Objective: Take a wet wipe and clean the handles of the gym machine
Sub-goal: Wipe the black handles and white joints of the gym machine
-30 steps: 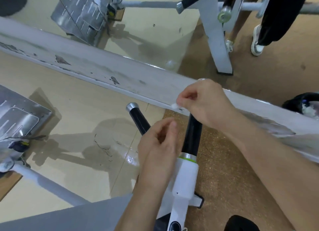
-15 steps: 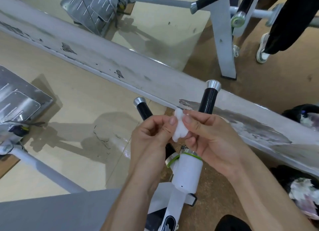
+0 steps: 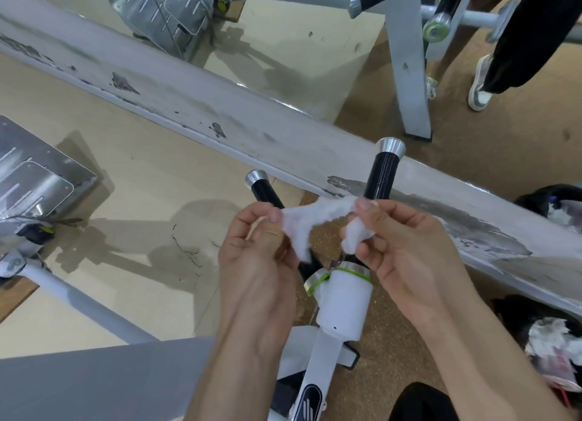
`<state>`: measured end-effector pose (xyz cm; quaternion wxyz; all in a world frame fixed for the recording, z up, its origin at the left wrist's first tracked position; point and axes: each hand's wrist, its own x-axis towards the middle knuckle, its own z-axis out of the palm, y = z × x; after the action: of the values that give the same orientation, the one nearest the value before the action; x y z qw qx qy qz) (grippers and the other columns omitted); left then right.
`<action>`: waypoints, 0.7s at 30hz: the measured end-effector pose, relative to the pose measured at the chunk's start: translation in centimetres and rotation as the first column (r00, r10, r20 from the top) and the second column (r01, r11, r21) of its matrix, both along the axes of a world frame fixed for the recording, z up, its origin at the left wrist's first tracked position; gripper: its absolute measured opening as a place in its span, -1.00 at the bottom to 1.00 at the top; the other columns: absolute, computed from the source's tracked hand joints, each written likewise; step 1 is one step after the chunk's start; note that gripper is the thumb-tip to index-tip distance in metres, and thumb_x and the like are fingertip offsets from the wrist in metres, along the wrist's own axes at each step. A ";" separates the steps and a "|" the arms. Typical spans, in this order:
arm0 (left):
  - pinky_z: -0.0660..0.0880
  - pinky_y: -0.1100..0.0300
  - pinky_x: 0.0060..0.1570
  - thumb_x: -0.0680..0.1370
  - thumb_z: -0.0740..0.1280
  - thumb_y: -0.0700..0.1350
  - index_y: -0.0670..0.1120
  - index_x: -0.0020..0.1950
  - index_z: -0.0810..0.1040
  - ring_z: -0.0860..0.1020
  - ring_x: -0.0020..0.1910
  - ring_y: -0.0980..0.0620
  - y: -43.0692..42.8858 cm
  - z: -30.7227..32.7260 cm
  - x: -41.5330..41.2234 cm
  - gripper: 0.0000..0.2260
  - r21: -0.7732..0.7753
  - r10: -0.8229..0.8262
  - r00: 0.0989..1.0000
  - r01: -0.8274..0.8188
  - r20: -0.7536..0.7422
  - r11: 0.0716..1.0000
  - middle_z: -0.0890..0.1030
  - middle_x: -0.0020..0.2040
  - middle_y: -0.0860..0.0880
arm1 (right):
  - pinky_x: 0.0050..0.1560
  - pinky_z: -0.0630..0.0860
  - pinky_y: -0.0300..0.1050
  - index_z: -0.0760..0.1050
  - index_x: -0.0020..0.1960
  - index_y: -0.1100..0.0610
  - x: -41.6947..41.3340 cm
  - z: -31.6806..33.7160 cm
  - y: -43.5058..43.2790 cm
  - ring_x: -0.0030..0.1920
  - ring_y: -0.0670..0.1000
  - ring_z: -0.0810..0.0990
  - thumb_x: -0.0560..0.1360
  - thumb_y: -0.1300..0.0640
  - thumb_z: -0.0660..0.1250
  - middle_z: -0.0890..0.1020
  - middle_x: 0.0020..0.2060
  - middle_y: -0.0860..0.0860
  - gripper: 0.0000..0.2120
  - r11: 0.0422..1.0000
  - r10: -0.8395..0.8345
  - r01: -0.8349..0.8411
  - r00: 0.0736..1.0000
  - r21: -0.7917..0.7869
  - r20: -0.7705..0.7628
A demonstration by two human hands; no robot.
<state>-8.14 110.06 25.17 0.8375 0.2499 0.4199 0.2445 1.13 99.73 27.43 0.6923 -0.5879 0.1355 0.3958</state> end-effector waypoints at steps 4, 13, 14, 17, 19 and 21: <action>0.57 0.22 -0.34 0.57 0.16 -0.30 -0.06 -0.11 0.52 0.55 -0.38 0.04 0.7 0.5 -0.9 -0.79 -0.182 0.058 0.991 -0.034 0.124 0.983 0.50 -0.38 -0.05 | -0.40 0.52 -0.28 0.54 -0.16 0.16 0.1 0.0 -0.3 -0.29 -0.04 0.57 0.41 0.16 0.38 0.61 -0.28 0.07 -0.93 0.996 -0.090 0.090 0.996 0.020 0.011; 0.47 0.44 -0.26 0.53 0.28 -0.33 -0.04 -0.14 0.71 0.60 -0.33 0.15 -0.6 0.0 -3.9 -0.73 0.374 -0.380 0.798 0.569 -0.468 0.733 0.68 -0.32 -0.01 | -0.34 0.51 -0.37 0.54 -0.13 0.25 -0.4 0.0 0.7 -0.30 -0.10 0.49 0.34 0.26 0.34 0.54 -0.25 0.06 -0.89 0.943 -0.106 0.149 0.982 0.299 -0.155; 0.44 0.48 -0.31 0.52 0.31 -0.30 0.00 -0.13 0.70 0.59 -0.35 0.18 -0.9 0.0 -4.2 -0.76 0.379 -0.384 0.759 0.613 -0.526 0.694 0.67 -0.34 0.04 | -0.29 0.55 -0.34 0.54 -0.13 0.26 -0.6 -0.2 0.7 -0.30 -0.08 0.53 0.35 0.30 0.35 0.54 -0.25 0.09 -0.89 0.963 -0.077 0.102 0.991 0.248 -0.107; 0.34 0.50 -0.41 0.47 0.36 -0.23 0.05 -0.17 0.70 0.49 -0.47 0.23 -1.2 -0.8 -5.3 -0.80 0.366 -0.342 0.668 0.685 -0.661 0.631 0.61 -0.43 0.13 | -0.19 0.59 -0.24 0.58 -0.11 0.20 -1.0 -0.6 0.7 -0.30 -0.07 0.63 0.44 0.41 0.34 0.57 -0.27 0.10 -0.85 0.986 0.133 -0.111 0.974 -0.125 0.183; 0.35 0.49 -0.41 0.45 0.40 -0.15 0.08 -0.24 0.68 0.50 -0.46 0.23 -1.3 -1.4 -5.8 -0.86 0.347 -0.319 0.639 0.694 -0.700 0.631 0.61 -0.42 0.13 | -0.21 0.58 -0.24 0.63 -0.13 0.08 -1.1 -0.9 1.0 -0.28 -0.13 0.67 0.49 0.36 0.31 0.64 -0.27 0.01 -0.78 0.886 0.359 -0.228 0.888 -0.405 0.286; 0.37 0.43 -0.41 0.46 0.37 0.02 0.07 -0.28 0.66 0.51 -0.41 0.19 -1.3 -1.8 -5.6 -0.86 0.330 -0.313 0.601 0.721 -0.736 0.609 0.61 -0.39 0.08 | -0.28 0.49 -0.33 0.64 -0.12 -0.01 -1.3 -1.3 1.4 -0.21 -0.17 0.65 0.50 0.27 0.28 0.65 -0.24 -0.12 -0.77 0.704 0.617 -0.327 0.721 -0.630 0.315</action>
<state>-13.72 108.78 23.33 0.5618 0.6826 0.4673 -0.0020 -0.15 101.10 26.18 0.3799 -0.8520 -0.1079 0.3438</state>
